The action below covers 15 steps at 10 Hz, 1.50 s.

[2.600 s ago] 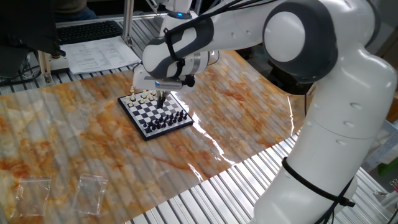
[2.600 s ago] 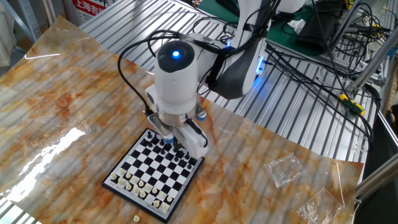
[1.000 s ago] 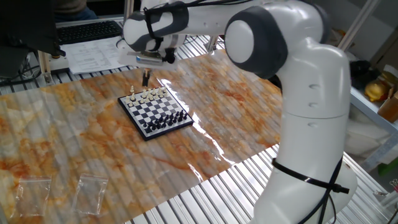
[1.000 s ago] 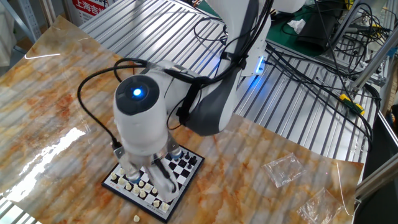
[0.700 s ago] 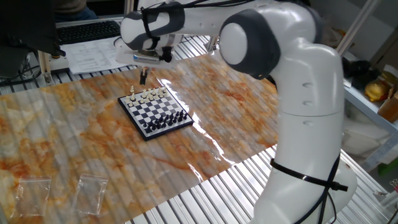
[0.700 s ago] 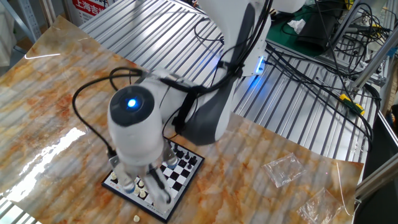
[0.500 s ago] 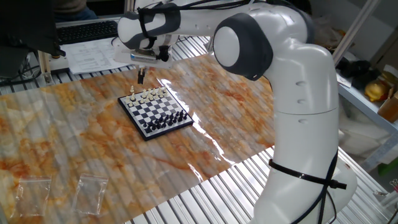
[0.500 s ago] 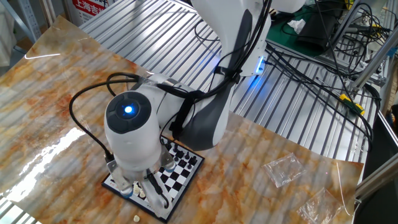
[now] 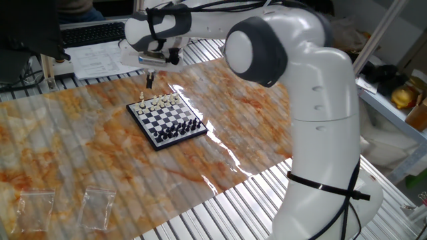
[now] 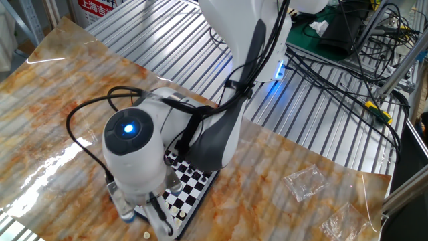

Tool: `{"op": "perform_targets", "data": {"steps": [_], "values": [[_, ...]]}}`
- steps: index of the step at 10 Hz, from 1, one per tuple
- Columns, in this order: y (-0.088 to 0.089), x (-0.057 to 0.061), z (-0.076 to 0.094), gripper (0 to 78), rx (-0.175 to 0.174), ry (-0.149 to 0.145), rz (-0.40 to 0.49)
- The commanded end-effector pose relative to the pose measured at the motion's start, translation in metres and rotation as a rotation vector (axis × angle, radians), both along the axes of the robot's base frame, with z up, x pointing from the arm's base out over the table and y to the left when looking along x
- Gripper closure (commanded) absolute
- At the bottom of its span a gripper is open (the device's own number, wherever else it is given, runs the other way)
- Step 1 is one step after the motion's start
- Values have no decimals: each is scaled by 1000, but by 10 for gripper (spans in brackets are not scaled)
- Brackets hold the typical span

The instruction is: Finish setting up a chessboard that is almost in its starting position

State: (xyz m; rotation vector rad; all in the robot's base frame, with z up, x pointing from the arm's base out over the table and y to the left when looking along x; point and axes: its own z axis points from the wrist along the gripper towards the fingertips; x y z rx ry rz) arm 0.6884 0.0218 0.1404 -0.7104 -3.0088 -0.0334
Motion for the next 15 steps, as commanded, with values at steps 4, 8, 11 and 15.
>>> {"op": "perform_targets", "data": {"steps": [4,8,11,15], "values": [[-1,13,0,753,-3,-11,-29],[2,6,-1,753,-1,-22,-47],[2,6,-1,753,10,-16,-66],[2,6,-1,753,39,-11,-49]]}}
